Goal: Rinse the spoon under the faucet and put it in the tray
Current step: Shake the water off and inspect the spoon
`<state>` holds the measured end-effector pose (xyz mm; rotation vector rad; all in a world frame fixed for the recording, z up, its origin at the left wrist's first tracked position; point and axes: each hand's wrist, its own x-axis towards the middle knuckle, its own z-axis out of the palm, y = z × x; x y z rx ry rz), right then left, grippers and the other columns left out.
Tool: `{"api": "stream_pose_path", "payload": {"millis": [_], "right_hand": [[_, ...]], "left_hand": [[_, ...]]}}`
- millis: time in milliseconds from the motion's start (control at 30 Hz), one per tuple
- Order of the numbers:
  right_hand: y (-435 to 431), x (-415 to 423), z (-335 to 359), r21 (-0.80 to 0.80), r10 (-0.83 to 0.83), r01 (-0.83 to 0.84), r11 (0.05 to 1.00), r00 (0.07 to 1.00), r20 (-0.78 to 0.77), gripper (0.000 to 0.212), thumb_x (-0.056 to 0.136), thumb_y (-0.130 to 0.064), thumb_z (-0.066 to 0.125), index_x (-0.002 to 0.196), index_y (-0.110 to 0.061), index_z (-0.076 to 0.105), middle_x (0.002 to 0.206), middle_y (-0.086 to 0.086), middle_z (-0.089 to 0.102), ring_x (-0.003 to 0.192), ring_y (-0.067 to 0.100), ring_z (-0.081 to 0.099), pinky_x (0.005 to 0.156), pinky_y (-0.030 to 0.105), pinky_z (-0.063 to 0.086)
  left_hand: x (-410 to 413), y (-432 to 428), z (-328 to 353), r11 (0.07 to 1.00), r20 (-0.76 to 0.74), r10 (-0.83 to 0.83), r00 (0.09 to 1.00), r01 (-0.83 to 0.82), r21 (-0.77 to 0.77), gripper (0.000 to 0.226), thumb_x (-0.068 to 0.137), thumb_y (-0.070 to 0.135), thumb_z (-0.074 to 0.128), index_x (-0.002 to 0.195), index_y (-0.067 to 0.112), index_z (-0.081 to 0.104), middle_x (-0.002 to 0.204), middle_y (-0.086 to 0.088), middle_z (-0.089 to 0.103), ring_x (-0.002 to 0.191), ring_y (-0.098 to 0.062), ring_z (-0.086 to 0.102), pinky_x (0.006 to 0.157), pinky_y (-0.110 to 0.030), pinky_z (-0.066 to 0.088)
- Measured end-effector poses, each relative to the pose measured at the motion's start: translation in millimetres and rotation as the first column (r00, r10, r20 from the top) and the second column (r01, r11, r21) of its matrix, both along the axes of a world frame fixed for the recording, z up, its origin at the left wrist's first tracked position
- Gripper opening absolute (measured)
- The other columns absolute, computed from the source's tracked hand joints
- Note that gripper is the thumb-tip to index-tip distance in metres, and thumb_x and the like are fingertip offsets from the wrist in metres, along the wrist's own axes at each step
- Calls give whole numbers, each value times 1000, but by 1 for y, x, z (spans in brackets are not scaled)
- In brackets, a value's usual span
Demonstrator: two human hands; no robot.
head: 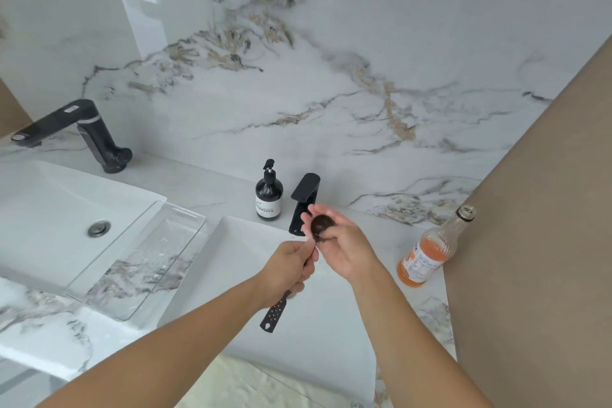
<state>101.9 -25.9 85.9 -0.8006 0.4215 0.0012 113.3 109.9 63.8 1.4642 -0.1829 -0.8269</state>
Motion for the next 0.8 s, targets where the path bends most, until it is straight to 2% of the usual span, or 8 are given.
{"api": "stream_pose_path", "payload": {"millis": [67,133,233,333,433,600,733,800], "right_hand": [[3,-3,5,143,17,-23,989,999,38,34,88,19,42,100,0,68,97,16,72,86,27,74,66,31,62],[4,-6,17,125,76,-84,989,995,69,10,90,-10,62,86,-6,71,86,10,66,76,24,68,58,28,54],[-1,-1,42,15,134,-136,991,987,92,41,95,-40,58,69,-8,67,71,9,58,63,25,53,55,31,42],[4,3,74,-190,202,-169,967,964,172,50,101,-37,47,68,-4,65,64,12,60,60,28,49,51,32,40],[13,2,99,-368,236,-136,920,941,241,48,104,-30,44,70,-3,66,64,14,62,57,29,50,55,35,39],[25,-8,110,-459,267,-78,885,893,362,41,105,-23,42,80,0,65,72,16,60,56,23,56,54,30,46],[28,-10,98,-528,234,-56,848,932,277,54,98,-50,38,77,-7,62,51,13,48,42,22,33,50,32,30],[22,-11,91,-394,214,-121,911,956,202,70,88,-70,36,64,-7,55,39,2,25,42,19,17,49,31,19]], "left_hand": [[2,0,6,999,6,-21,1000,21,-49,38,102,38,40,71,18,48,48,5,30,43,-10,15,40,-18,16],[-1,3,8,995,26,-57,998,59,-82,44,102,44,41,68,18,52,49,3,35,43,-12,19,41,-20,21],[-9,6,3,993,126,-113,986,110,33,63,93,67,40,53,21,53,46,2,45,46,-17,35,52,-26,35],[-14,1,-1,992,112,-119,987,113,55,75,85,82,27,53,18,52,51,-4,48,62,-25,44,63,-32,33],[-16,-8,4,996,-12,-72,997,71,-60,81,77,88,26,58,14,53,54,-5,49,59,-24,45,65,-30,41],[-7,-20,27,995,-48,-34,998,30,-97,75,89,76,30,54,12,48,53,-9,42,57,-22,41,62,-30,43],[-4,-22,36,997,39,78,996,-77,-33,63,97,57,25,49,20,46,50,-3,37,54,-20,29,56,-31,31],[-7,-20,33,991,162,123,979,-129,26,60,97,52,27,49,21,45,49,-1,38,52,-18,29,54,-29,29]]}}
